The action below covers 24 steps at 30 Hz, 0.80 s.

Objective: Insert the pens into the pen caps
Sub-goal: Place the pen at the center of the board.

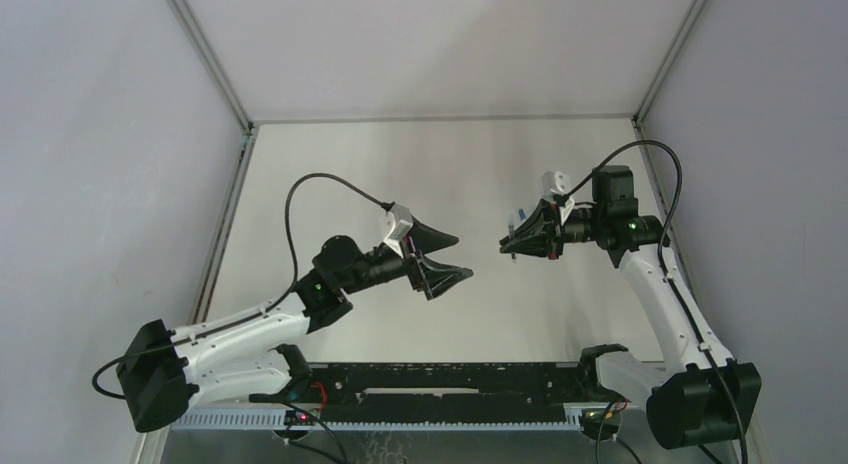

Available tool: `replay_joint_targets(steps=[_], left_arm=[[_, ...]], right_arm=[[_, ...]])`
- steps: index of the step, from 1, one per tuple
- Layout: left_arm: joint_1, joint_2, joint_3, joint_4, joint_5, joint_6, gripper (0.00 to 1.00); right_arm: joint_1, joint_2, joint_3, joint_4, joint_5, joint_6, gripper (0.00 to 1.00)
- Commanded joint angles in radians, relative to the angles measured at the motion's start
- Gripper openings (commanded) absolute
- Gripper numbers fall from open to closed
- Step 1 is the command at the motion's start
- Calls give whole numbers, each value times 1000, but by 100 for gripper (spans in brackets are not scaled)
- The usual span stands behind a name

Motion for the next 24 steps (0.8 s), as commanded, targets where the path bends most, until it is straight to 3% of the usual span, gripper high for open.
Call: replay_joint_targets(steps=[1,6,14,24], left_arm=[[20,-31,-27,51,-27,26,83],[35,-59,-67,52,-73,33,83],[50,-102,-160,98,-154,32,83],[64,-133,-257,168,-191,12,83]], right_arm=[[-14,16,5,-12,11,-42,10],[-30,63,5,2,166,-2,12],[-31,240,4,116,496,213,13],[79,427,8,268,900,513,19]])
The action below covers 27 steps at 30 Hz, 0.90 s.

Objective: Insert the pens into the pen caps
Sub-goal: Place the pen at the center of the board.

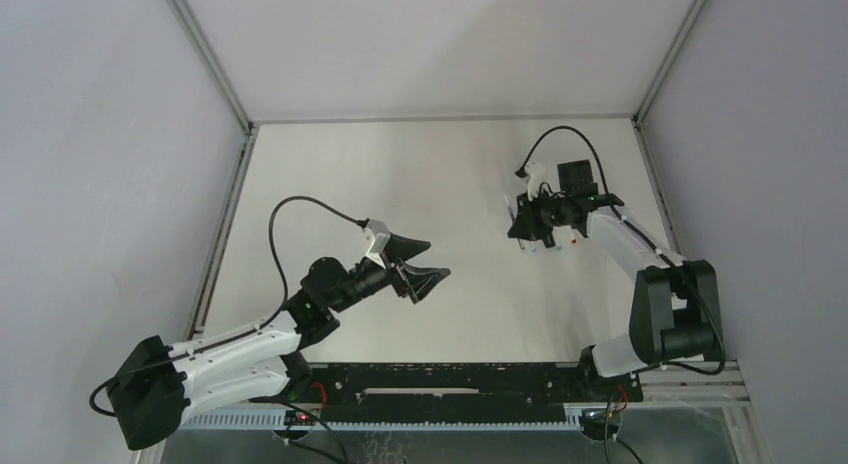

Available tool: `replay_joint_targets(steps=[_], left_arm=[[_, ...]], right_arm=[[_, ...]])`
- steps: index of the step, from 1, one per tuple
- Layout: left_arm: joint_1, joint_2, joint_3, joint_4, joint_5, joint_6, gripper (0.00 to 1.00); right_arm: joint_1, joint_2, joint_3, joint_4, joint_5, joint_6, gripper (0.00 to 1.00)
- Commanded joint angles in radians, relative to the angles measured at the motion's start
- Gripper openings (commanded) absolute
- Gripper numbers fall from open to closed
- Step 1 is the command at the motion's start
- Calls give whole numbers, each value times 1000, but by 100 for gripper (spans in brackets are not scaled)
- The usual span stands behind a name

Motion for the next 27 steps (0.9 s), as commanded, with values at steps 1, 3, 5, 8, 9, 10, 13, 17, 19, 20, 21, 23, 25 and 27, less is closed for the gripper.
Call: replay_joint_targets(steps=[1,3,5,8,9,10,13,17,19,20,21,23,25,27], left_arm=[[12,-24,-36,72,-35,11,84],[14,-24,-40,76,-39,10,83],[15,-24,-42,79,-41,10,83],[17,-20,-43,84,-42,8,83],[18,-20,-44,84,-42,8,83],[18,-19,-44,84,-42,8,84],[19,-16,-44,87,-45,7,83],[22,-13,-44,95,-46,3,83],[22,-13,-43,97,-43,2,83],[22,-14,-43,97,-43,2,83],[23,-17,-43,97,-42,1,84],[22,-25,-45,95,-43,-1,83],[23,-36,-49,94,-46,-2,83],[24,-51,-52,87,-49,-4,83]], right_arm=[[63,78,17,95,219,176,19],[78,134,46,79,259,211,19],[89,196,77,51,311,240,20],[100,256,110,28,367,264,21],[102,266,116,26,387,267,22],[104,276,118,27,404,270,22],[110,294,126,29,460,271,24],[111,309,129,33,493,269,29],[111,314,130,32,497,267,29],[110,314,131,32,501,267,29],[108,312,133,31,500,266,29],[99,297,138,26,476,264,30],[84,269,142,21,419,256,31],[66,230,151,0,360,236,32]])
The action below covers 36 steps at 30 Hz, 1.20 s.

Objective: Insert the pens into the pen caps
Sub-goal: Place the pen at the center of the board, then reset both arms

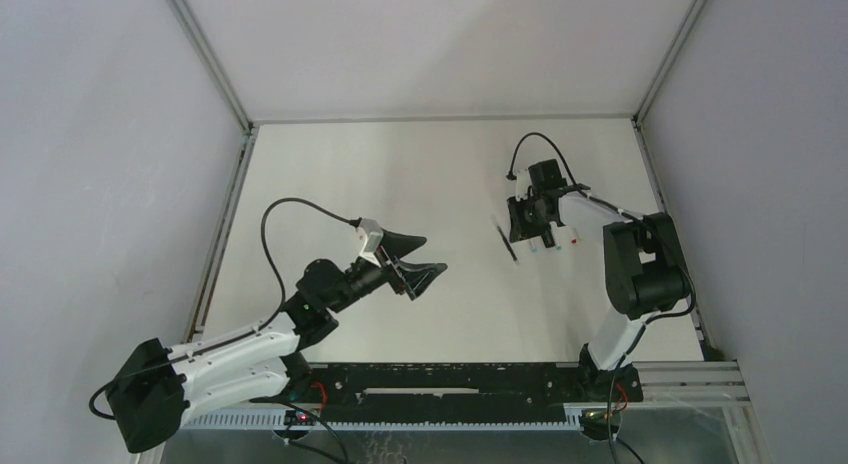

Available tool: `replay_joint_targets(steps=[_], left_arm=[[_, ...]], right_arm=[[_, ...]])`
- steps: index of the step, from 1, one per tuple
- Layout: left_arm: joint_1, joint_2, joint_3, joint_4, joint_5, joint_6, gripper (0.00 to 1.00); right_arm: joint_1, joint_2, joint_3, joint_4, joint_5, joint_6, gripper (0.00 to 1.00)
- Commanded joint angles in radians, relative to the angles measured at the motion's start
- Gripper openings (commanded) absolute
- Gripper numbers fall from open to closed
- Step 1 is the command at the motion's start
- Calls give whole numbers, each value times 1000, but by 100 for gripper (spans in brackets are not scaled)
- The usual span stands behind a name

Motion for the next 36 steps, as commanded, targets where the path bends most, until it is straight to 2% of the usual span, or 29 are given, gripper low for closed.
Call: replay_joint_targets(steps=[1,8,13,17,19,22,23,27,30,36], left_arm=[[9,-45,-26,31,-26,-3,83],[12,-73,-17,2,-51,-23,85],[58,-104,57,-135,-70,-58,93],[182,-115,169,-277,-2,-115,96],[252,-113,234,-351,43,-142,96],[350,-116,350,-497,86,-154,97],[382,-118,405,-570,89,-157,97],[511,-122,575,-773,122,-177,100],[581,-133,692,-890,132,-177,100],[612,-144,921,-1112,90,-89,100]], right_arm=[[-40,-93,53,-40,-128,-28,32],[-149,-253,63,-156,-408,-230,33],[-241,-428,59,-178,-428,-312,38],[-330,-590,38,-133,-422,-318,43],[-355,-649,37,-99,-389,-324,58],[-378,-720,38,-35,-285,-277,97],[-398,-741,41,-14,-261,-246,99],[-457,-758,184,-102,-336,-176,100],[-463,-759,317,-144,-320,-67,100],[-463,-758,538,-269,-384,-18,100]])
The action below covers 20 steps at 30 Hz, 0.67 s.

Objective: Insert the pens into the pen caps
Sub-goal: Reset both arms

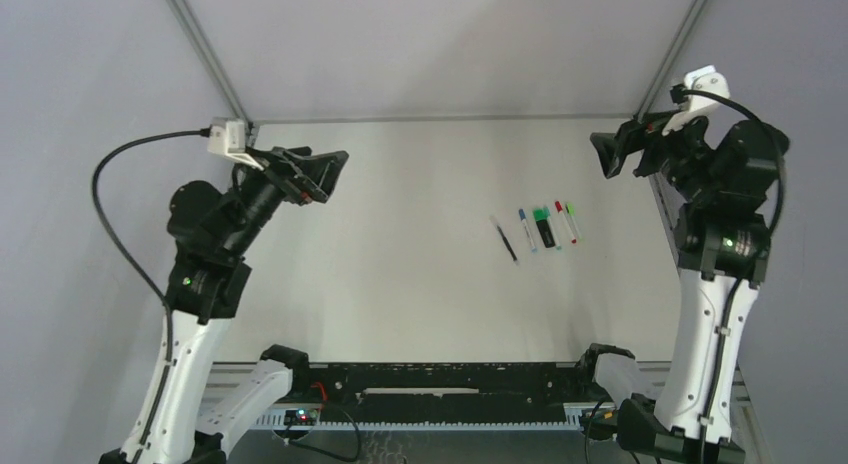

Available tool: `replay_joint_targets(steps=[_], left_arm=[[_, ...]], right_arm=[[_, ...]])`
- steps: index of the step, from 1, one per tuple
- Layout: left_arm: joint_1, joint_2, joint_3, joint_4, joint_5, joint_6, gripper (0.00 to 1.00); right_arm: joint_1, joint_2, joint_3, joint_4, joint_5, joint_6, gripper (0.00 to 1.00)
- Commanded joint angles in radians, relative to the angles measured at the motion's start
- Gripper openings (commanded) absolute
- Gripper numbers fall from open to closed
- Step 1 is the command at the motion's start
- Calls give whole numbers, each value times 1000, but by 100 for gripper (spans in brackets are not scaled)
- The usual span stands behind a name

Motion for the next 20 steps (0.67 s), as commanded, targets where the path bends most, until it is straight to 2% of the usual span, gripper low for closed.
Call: replay_joint_targets(steps=[1,4,7,20], left_arm=[[13,-25,182,-224,-7,69,100],[13,-43,238,-276,-27,96,100],[13,-65,261,-303,-39,108,100],[13,-122,234,-374,-37,145,100]], right_arm=[[-1,-16,135,-92,-54,116,100],[-1,-17,198,-92,-16,222,100],[-1,-17,242,-104,32,262,100],[-6,3,300,-142,-24,228,100]])
